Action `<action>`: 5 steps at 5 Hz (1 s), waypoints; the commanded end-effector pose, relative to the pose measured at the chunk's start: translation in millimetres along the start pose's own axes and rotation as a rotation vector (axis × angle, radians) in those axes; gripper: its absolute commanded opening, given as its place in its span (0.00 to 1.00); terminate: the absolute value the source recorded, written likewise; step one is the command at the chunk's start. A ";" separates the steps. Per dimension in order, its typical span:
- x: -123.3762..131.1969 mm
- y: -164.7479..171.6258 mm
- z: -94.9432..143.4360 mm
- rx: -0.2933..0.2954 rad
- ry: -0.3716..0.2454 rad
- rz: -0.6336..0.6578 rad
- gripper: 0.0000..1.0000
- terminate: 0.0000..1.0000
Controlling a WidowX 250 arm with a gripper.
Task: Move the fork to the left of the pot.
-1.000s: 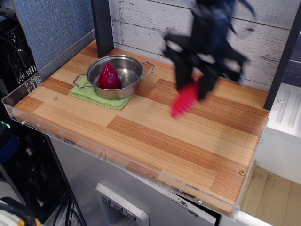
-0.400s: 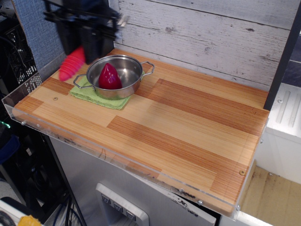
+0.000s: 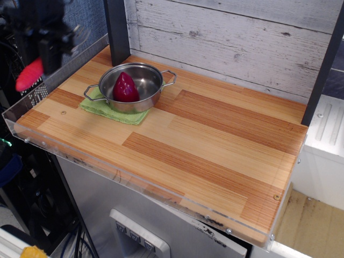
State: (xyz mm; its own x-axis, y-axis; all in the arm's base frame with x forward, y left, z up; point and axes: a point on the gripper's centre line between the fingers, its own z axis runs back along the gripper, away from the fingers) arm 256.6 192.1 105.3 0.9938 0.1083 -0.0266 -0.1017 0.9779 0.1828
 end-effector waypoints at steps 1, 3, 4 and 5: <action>29.3 18.5 -22.5 -0.010 -0.034 -0.057 0.00 0.00; 38.1 -6.6 -40.2 -0.017 0.002 -0.095 0.00 0.00; 33.9 -2.8 -53.9 0.017 0.038 -0.104 0.00 0.00; 30.3 14.4 -70.2 0.037 0.090 -0.096 0.00 0.00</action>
State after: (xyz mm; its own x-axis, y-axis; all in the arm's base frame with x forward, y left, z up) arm 281.4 218.0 18.5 0.9836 0.0131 -0.1801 0.0196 0.9838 0.1782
